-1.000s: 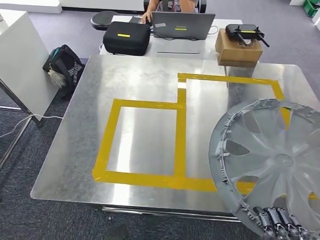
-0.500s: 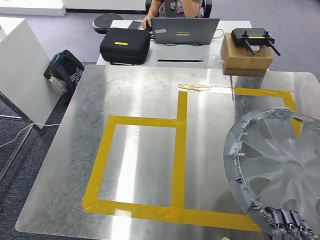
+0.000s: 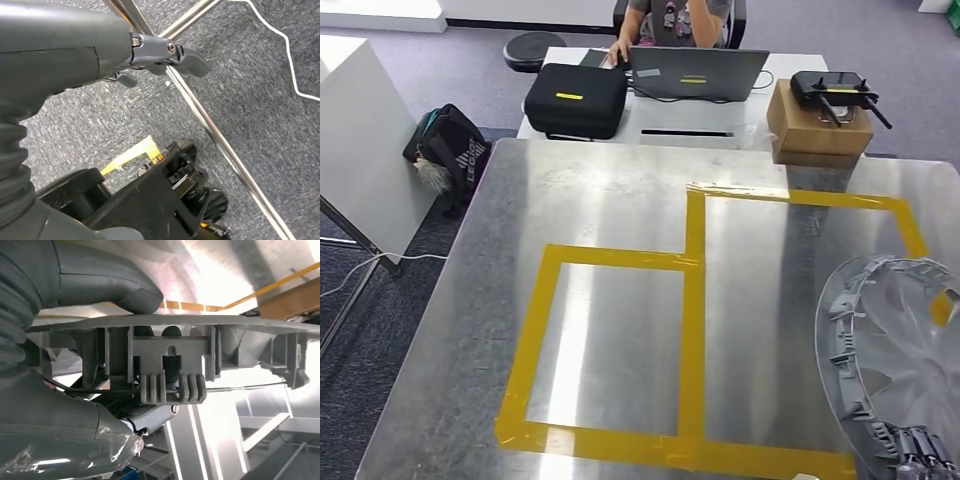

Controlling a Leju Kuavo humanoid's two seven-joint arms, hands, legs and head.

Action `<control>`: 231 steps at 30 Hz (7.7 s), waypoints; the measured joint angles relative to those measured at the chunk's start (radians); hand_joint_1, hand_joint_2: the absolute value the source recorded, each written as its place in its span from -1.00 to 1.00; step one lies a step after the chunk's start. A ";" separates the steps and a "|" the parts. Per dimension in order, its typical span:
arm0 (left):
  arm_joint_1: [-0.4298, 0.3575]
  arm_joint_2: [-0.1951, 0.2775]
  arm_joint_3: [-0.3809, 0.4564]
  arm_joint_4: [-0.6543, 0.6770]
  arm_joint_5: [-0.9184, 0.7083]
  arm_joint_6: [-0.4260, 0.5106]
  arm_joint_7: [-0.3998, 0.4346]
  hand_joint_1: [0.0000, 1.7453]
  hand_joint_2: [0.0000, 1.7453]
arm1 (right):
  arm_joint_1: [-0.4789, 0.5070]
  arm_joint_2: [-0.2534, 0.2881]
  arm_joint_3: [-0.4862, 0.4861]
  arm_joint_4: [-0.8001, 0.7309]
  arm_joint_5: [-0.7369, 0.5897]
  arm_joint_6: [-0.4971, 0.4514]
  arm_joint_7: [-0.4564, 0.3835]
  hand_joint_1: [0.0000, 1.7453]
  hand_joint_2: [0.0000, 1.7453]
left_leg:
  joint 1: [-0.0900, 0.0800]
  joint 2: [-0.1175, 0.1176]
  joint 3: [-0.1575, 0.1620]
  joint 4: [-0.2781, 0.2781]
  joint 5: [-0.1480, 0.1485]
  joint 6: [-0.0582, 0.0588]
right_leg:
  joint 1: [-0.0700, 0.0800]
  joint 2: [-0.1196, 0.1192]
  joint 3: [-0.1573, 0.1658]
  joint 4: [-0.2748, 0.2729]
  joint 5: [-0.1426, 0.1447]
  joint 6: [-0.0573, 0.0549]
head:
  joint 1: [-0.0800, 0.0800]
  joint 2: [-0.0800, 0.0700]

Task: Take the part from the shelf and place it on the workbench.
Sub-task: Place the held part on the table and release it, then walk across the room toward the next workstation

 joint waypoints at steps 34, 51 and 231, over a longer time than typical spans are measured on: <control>0.001 0.025 0.015 0.000 -0.004 -0.012 -0.013 -1.00 1.00 | -0.151 0.112 -0.293 0.150 0.000 0.404 -0.282 1.00 1.00 | 0.005 0.000 0.010 -0.002 -0.002 0.010 | 0.004 0.001 0.014 -0.014 0.001 0.036 | -0.001 0.000; -0.001 0.038 0.015 0.000 -0.011 -0.024 -0.016 -1.00 1.00 | -0.134 -0.019 -0.141 0.197 -0.027 0.375 -0.100 1.00 1.00 | 0.005 0.000 0.011 -0.002 -0.002 0.010 | 0.004 0.001 0.015 -0.014 0.001 0.036 | -0.001 0.000; 0.115 0.018 0.256 0.002 0.040 -0.015 -0.155 -1.00 -1.00 | -0.729 0.045 -0.937 1.694 -0.492 0.430 -0.378 -1.00 -1.00 | 0.002 -0.074 -0.008 -0.001 0.004 -0.002 | -0.006 0.025 0.054 -0.026 -0.008 0.012 | -0.061 0.000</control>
